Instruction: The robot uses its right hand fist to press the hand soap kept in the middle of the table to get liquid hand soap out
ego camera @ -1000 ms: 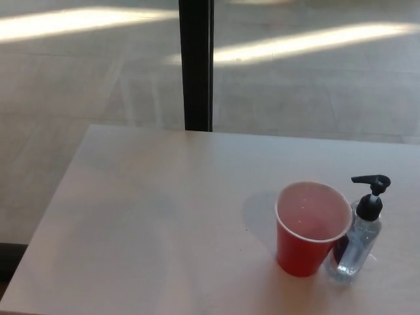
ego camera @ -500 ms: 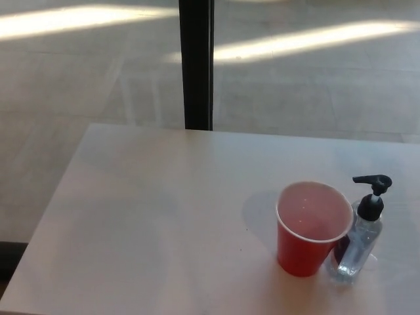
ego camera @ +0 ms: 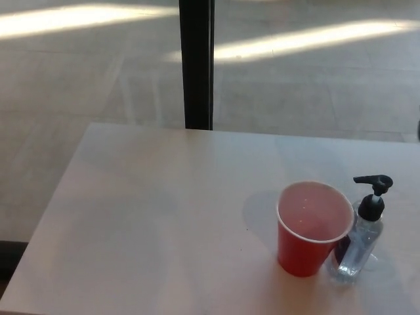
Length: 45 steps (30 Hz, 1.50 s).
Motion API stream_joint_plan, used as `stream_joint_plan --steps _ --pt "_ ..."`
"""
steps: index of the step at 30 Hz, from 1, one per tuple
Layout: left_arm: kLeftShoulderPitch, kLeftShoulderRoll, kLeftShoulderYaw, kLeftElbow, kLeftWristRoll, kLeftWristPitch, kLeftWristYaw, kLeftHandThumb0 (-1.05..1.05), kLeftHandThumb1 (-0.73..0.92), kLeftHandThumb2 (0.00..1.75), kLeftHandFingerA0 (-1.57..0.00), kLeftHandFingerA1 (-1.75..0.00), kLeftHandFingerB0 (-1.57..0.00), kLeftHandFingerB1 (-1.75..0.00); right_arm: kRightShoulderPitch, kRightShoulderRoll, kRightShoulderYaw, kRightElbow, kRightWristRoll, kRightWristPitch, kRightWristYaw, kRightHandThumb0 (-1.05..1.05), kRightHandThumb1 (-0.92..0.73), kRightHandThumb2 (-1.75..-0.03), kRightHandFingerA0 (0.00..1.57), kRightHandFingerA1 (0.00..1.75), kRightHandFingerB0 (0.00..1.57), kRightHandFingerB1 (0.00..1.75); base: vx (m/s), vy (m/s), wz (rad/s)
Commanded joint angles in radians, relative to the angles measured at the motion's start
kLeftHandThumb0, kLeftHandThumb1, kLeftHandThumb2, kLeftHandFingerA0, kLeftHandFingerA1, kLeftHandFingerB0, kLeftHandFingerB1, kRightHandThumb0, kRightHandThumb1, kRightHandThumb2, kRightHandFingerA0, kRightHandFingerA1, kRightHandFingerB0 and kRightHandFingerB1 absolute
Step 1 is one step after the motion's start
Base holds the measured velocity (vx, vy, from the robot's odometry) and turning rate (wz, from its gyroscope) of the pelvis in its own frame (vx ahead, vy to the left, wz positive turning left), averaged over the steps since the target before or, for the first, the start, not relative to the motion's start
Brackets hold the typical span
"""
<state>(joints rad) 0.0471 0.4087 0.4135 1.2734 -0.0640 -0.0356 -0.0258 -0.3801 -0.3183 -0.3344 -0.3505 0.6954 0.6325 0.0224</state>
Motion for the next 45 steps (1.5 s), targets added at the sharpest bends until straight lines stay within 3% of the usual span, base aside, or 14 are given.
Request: stream_joint_plan --steps 1,5,7,8,9,19,26,36,45 --pt "0.004 0.047 0.014 0.011 -0.029 -0.019 -0.027 -0.50 0.68 0.58 -0.70 -0.70 -0.49 -0.52 0.054 0.001 0.073 -0.028 0.059 0.153 0.016 -0.20 -0.60 -1.19 0.96 1.75 0.70 1.57 0.00 0.000 0.00" --pt "0.001 0.048 0.024 0.012 -0.041 -0.006 -0.035 -0.50 0.68 0.58 -0.68 -0.68 -0.47 -0.51 0.053 -0.010 0.097 -0.023 0.050 0.146 0.040 -0.19 -0.58 -1.24 0.96 1.75 0.66 1.61 0.00 0.000 0.00" --pt "0.000 0.045 0.025 0.012 -0.045 -0.009 -0.033 -0.49 0.68 0.58 -0.68 -0.72 -0.47 -0.52 0.045 -0.001 0.097 -0.026 0.057 0.162 0.024 -0.20 -0.58 -1.22 0.95 1.75 0.73 1.52 0.00 0.000 0.00" --pt "0.001 0.043 0.024 0.013 -0.045 -0.010 -0.033 -0.52 0.52 0.89 -0.65 -0.75 -0.42 -0.61 0.040 0.004 0.094 -0.025 0.061 0.173 0.017 -0.21 -0.58 -1.19 0.94 1.75 0.73 1.52 0.00 0.000 0.00" --pt "0.001 0.043 0.025 0.013 -0.047 -0.011 -0.034 -0.50 0.68 0.58 -0.69 -0.74 -0.49 -0.53 0.035 0.006 0.095 -0.023 0.059 0.174 0.016 -0.22 -0.58 -1.20 0.94 1.75 0.74 1.51 0.00 0.000 0.00" --pt "0.000 0.041 0.015 0.020 -0.047 -0.018 -0.026 -0.49 0.68 0.60 -0.74 -0.75 -0.50 -0.52 0.015 -0.005 0.099 0.001 0.027 0.187 0.026 -0.21 -0.57 -1.22 0.94 1.75 0.70 1.58 0.00 0.000 0.00" --pt "0.002 0.043 0.011 0.014 -0.050 -0.017 -0.027 -0.51 0.67 0.58 -0.72 -0.73 -0.50 -0.52 0.022 0.001 0.095 0.024 0.019 0.165 0.051 -0.22 -0.57 -1.22 0.95 1.75 0.76 1.48 0.00 0.000 0.00" --pt "-0.002 0.039 0.019 0.020 -0.061 -0.007 -0.027 -0.51 0.67 0.59 -0.70 -0.73 -0.49 -0.51 0.049 0.015 0.079 0.041 0.012 0.140 0.075 -0.22 -0.55 -1.23 0.96 1.75 0.67 1.62 0.00 0.000 0.00" --pt "0.008 0.036 0.017 0.014 -0.055 -0.023 -0.029 -0.53 0.68 0.60 -0.74 -0.75 -0.50 -0.51 0.066 0.028 0.086 0.046 -0.008 0.132 0.079 -0.23 -0.57 -1.22 0.93 1.75 0.69 1.60 0.00 0.000 0.00"
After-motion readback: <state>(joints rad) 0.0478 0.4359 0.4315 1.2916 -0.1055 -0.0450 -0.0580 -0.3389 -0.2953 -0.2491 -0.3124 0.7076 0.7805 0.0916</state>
